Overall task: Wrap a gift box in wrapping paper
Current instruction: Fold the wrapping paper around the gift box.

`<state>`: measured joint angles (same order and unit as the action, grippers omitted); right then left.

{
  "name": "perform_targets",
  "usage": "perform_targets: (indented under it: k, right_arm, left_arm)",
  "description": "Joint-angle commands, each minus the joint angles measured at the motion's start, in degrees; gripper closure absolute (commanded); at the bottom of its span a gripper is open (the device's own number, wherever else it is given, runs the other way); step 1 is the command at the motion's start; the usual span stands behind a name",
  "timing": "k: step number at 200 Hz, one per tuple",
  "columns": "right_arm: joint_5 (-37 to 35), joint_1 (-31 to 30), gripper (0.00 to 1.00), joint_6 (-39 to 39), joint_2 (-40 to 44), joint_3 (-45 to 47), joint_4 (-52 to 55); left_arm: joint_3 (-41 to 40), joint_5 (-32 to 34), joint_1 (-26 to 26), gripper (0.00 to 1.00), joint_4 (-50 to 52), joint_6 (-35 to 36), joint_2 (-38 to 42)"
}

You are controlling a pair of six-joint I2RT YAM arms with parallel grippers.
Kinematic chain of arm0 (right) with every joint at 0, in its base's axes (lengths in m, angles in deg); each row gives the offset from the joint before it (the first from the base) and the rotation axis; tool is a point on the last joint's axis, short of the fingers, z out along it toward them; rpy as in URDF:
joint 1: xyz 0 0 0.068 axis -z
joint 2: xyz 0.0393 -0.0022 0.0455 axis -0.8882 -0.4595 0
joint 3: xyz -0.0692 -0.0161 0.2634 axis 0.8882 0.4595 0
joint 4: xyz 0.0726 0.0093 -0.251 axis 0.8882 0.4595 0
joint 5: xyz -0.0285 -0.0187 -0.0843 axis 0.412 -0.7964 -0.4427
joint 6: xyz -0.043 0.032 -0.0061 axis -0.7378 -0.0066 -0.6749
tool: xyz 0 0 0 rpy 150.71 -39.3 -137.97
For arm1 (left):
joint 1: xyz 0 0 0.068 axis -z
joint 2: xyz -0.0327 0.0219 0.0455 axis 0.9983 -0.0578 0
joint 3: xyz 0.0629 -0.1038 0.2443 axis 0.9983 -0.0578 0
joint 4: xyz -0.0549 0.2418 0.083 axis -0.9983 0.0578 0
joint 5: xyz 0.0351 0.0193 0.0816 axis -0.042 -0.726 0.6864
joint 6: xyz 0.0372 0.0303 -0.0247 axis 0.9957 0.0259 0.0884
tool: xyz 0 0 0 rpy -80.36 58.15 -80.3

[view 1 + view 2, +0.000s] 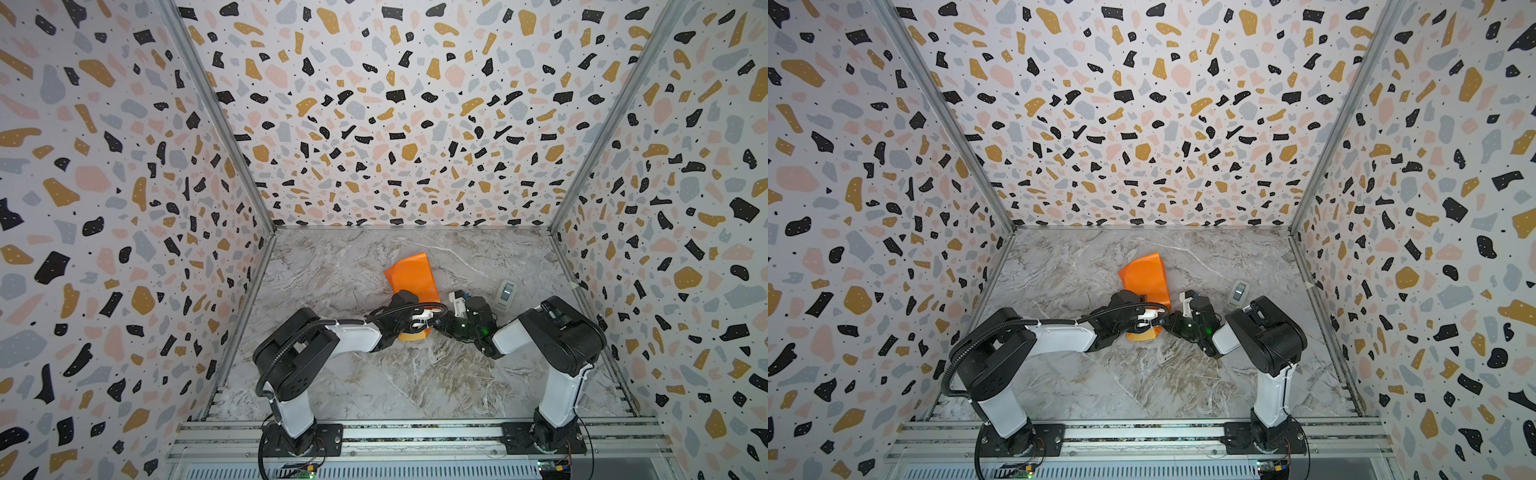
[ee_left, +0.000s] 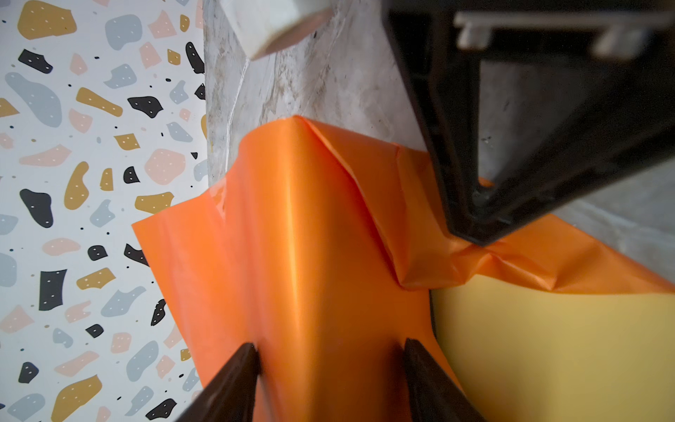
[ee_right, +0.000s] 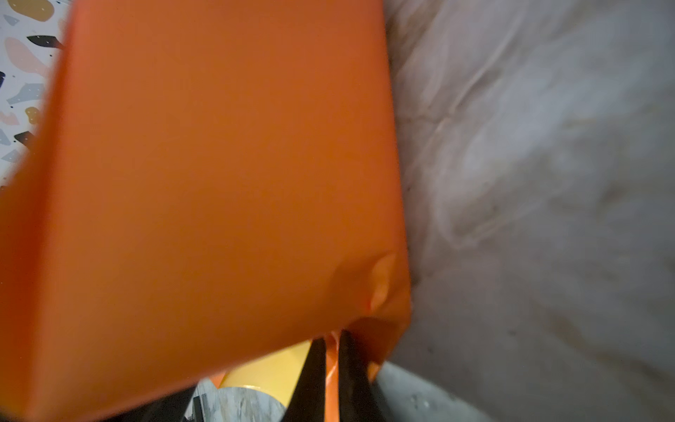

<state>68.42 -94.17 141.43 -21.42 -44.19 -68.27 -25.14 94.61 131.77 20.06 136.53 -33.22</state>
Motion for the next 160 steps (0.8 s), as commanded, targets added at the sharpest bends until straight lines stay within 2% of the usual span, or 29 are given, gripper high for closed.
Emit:
perform_targets:
  k: [1, 77, 160]
  right_arm:
    - [-1.28, -1.49, 0.89, 0.77, -0.84, 0.14, 1.37]
    - [-3.15, 1.27, 0.89, 0.49, -0.74, -1.70, 2.33]
    - [-3.34, -2.60, 0.89, 3.41, -4.03, -1.97, -1.49]
  left_arm:
    - [0.20, -0.78, 0.18, 0.38, 2.75, -1.14, -1.89]
    - [0.25, -0.78, 0.18, 0.38, 2.77, -1.24, -1.68]
    - [0.16, -0.78, 0.18, 0.38, 2.69, -1.39, -1.69]
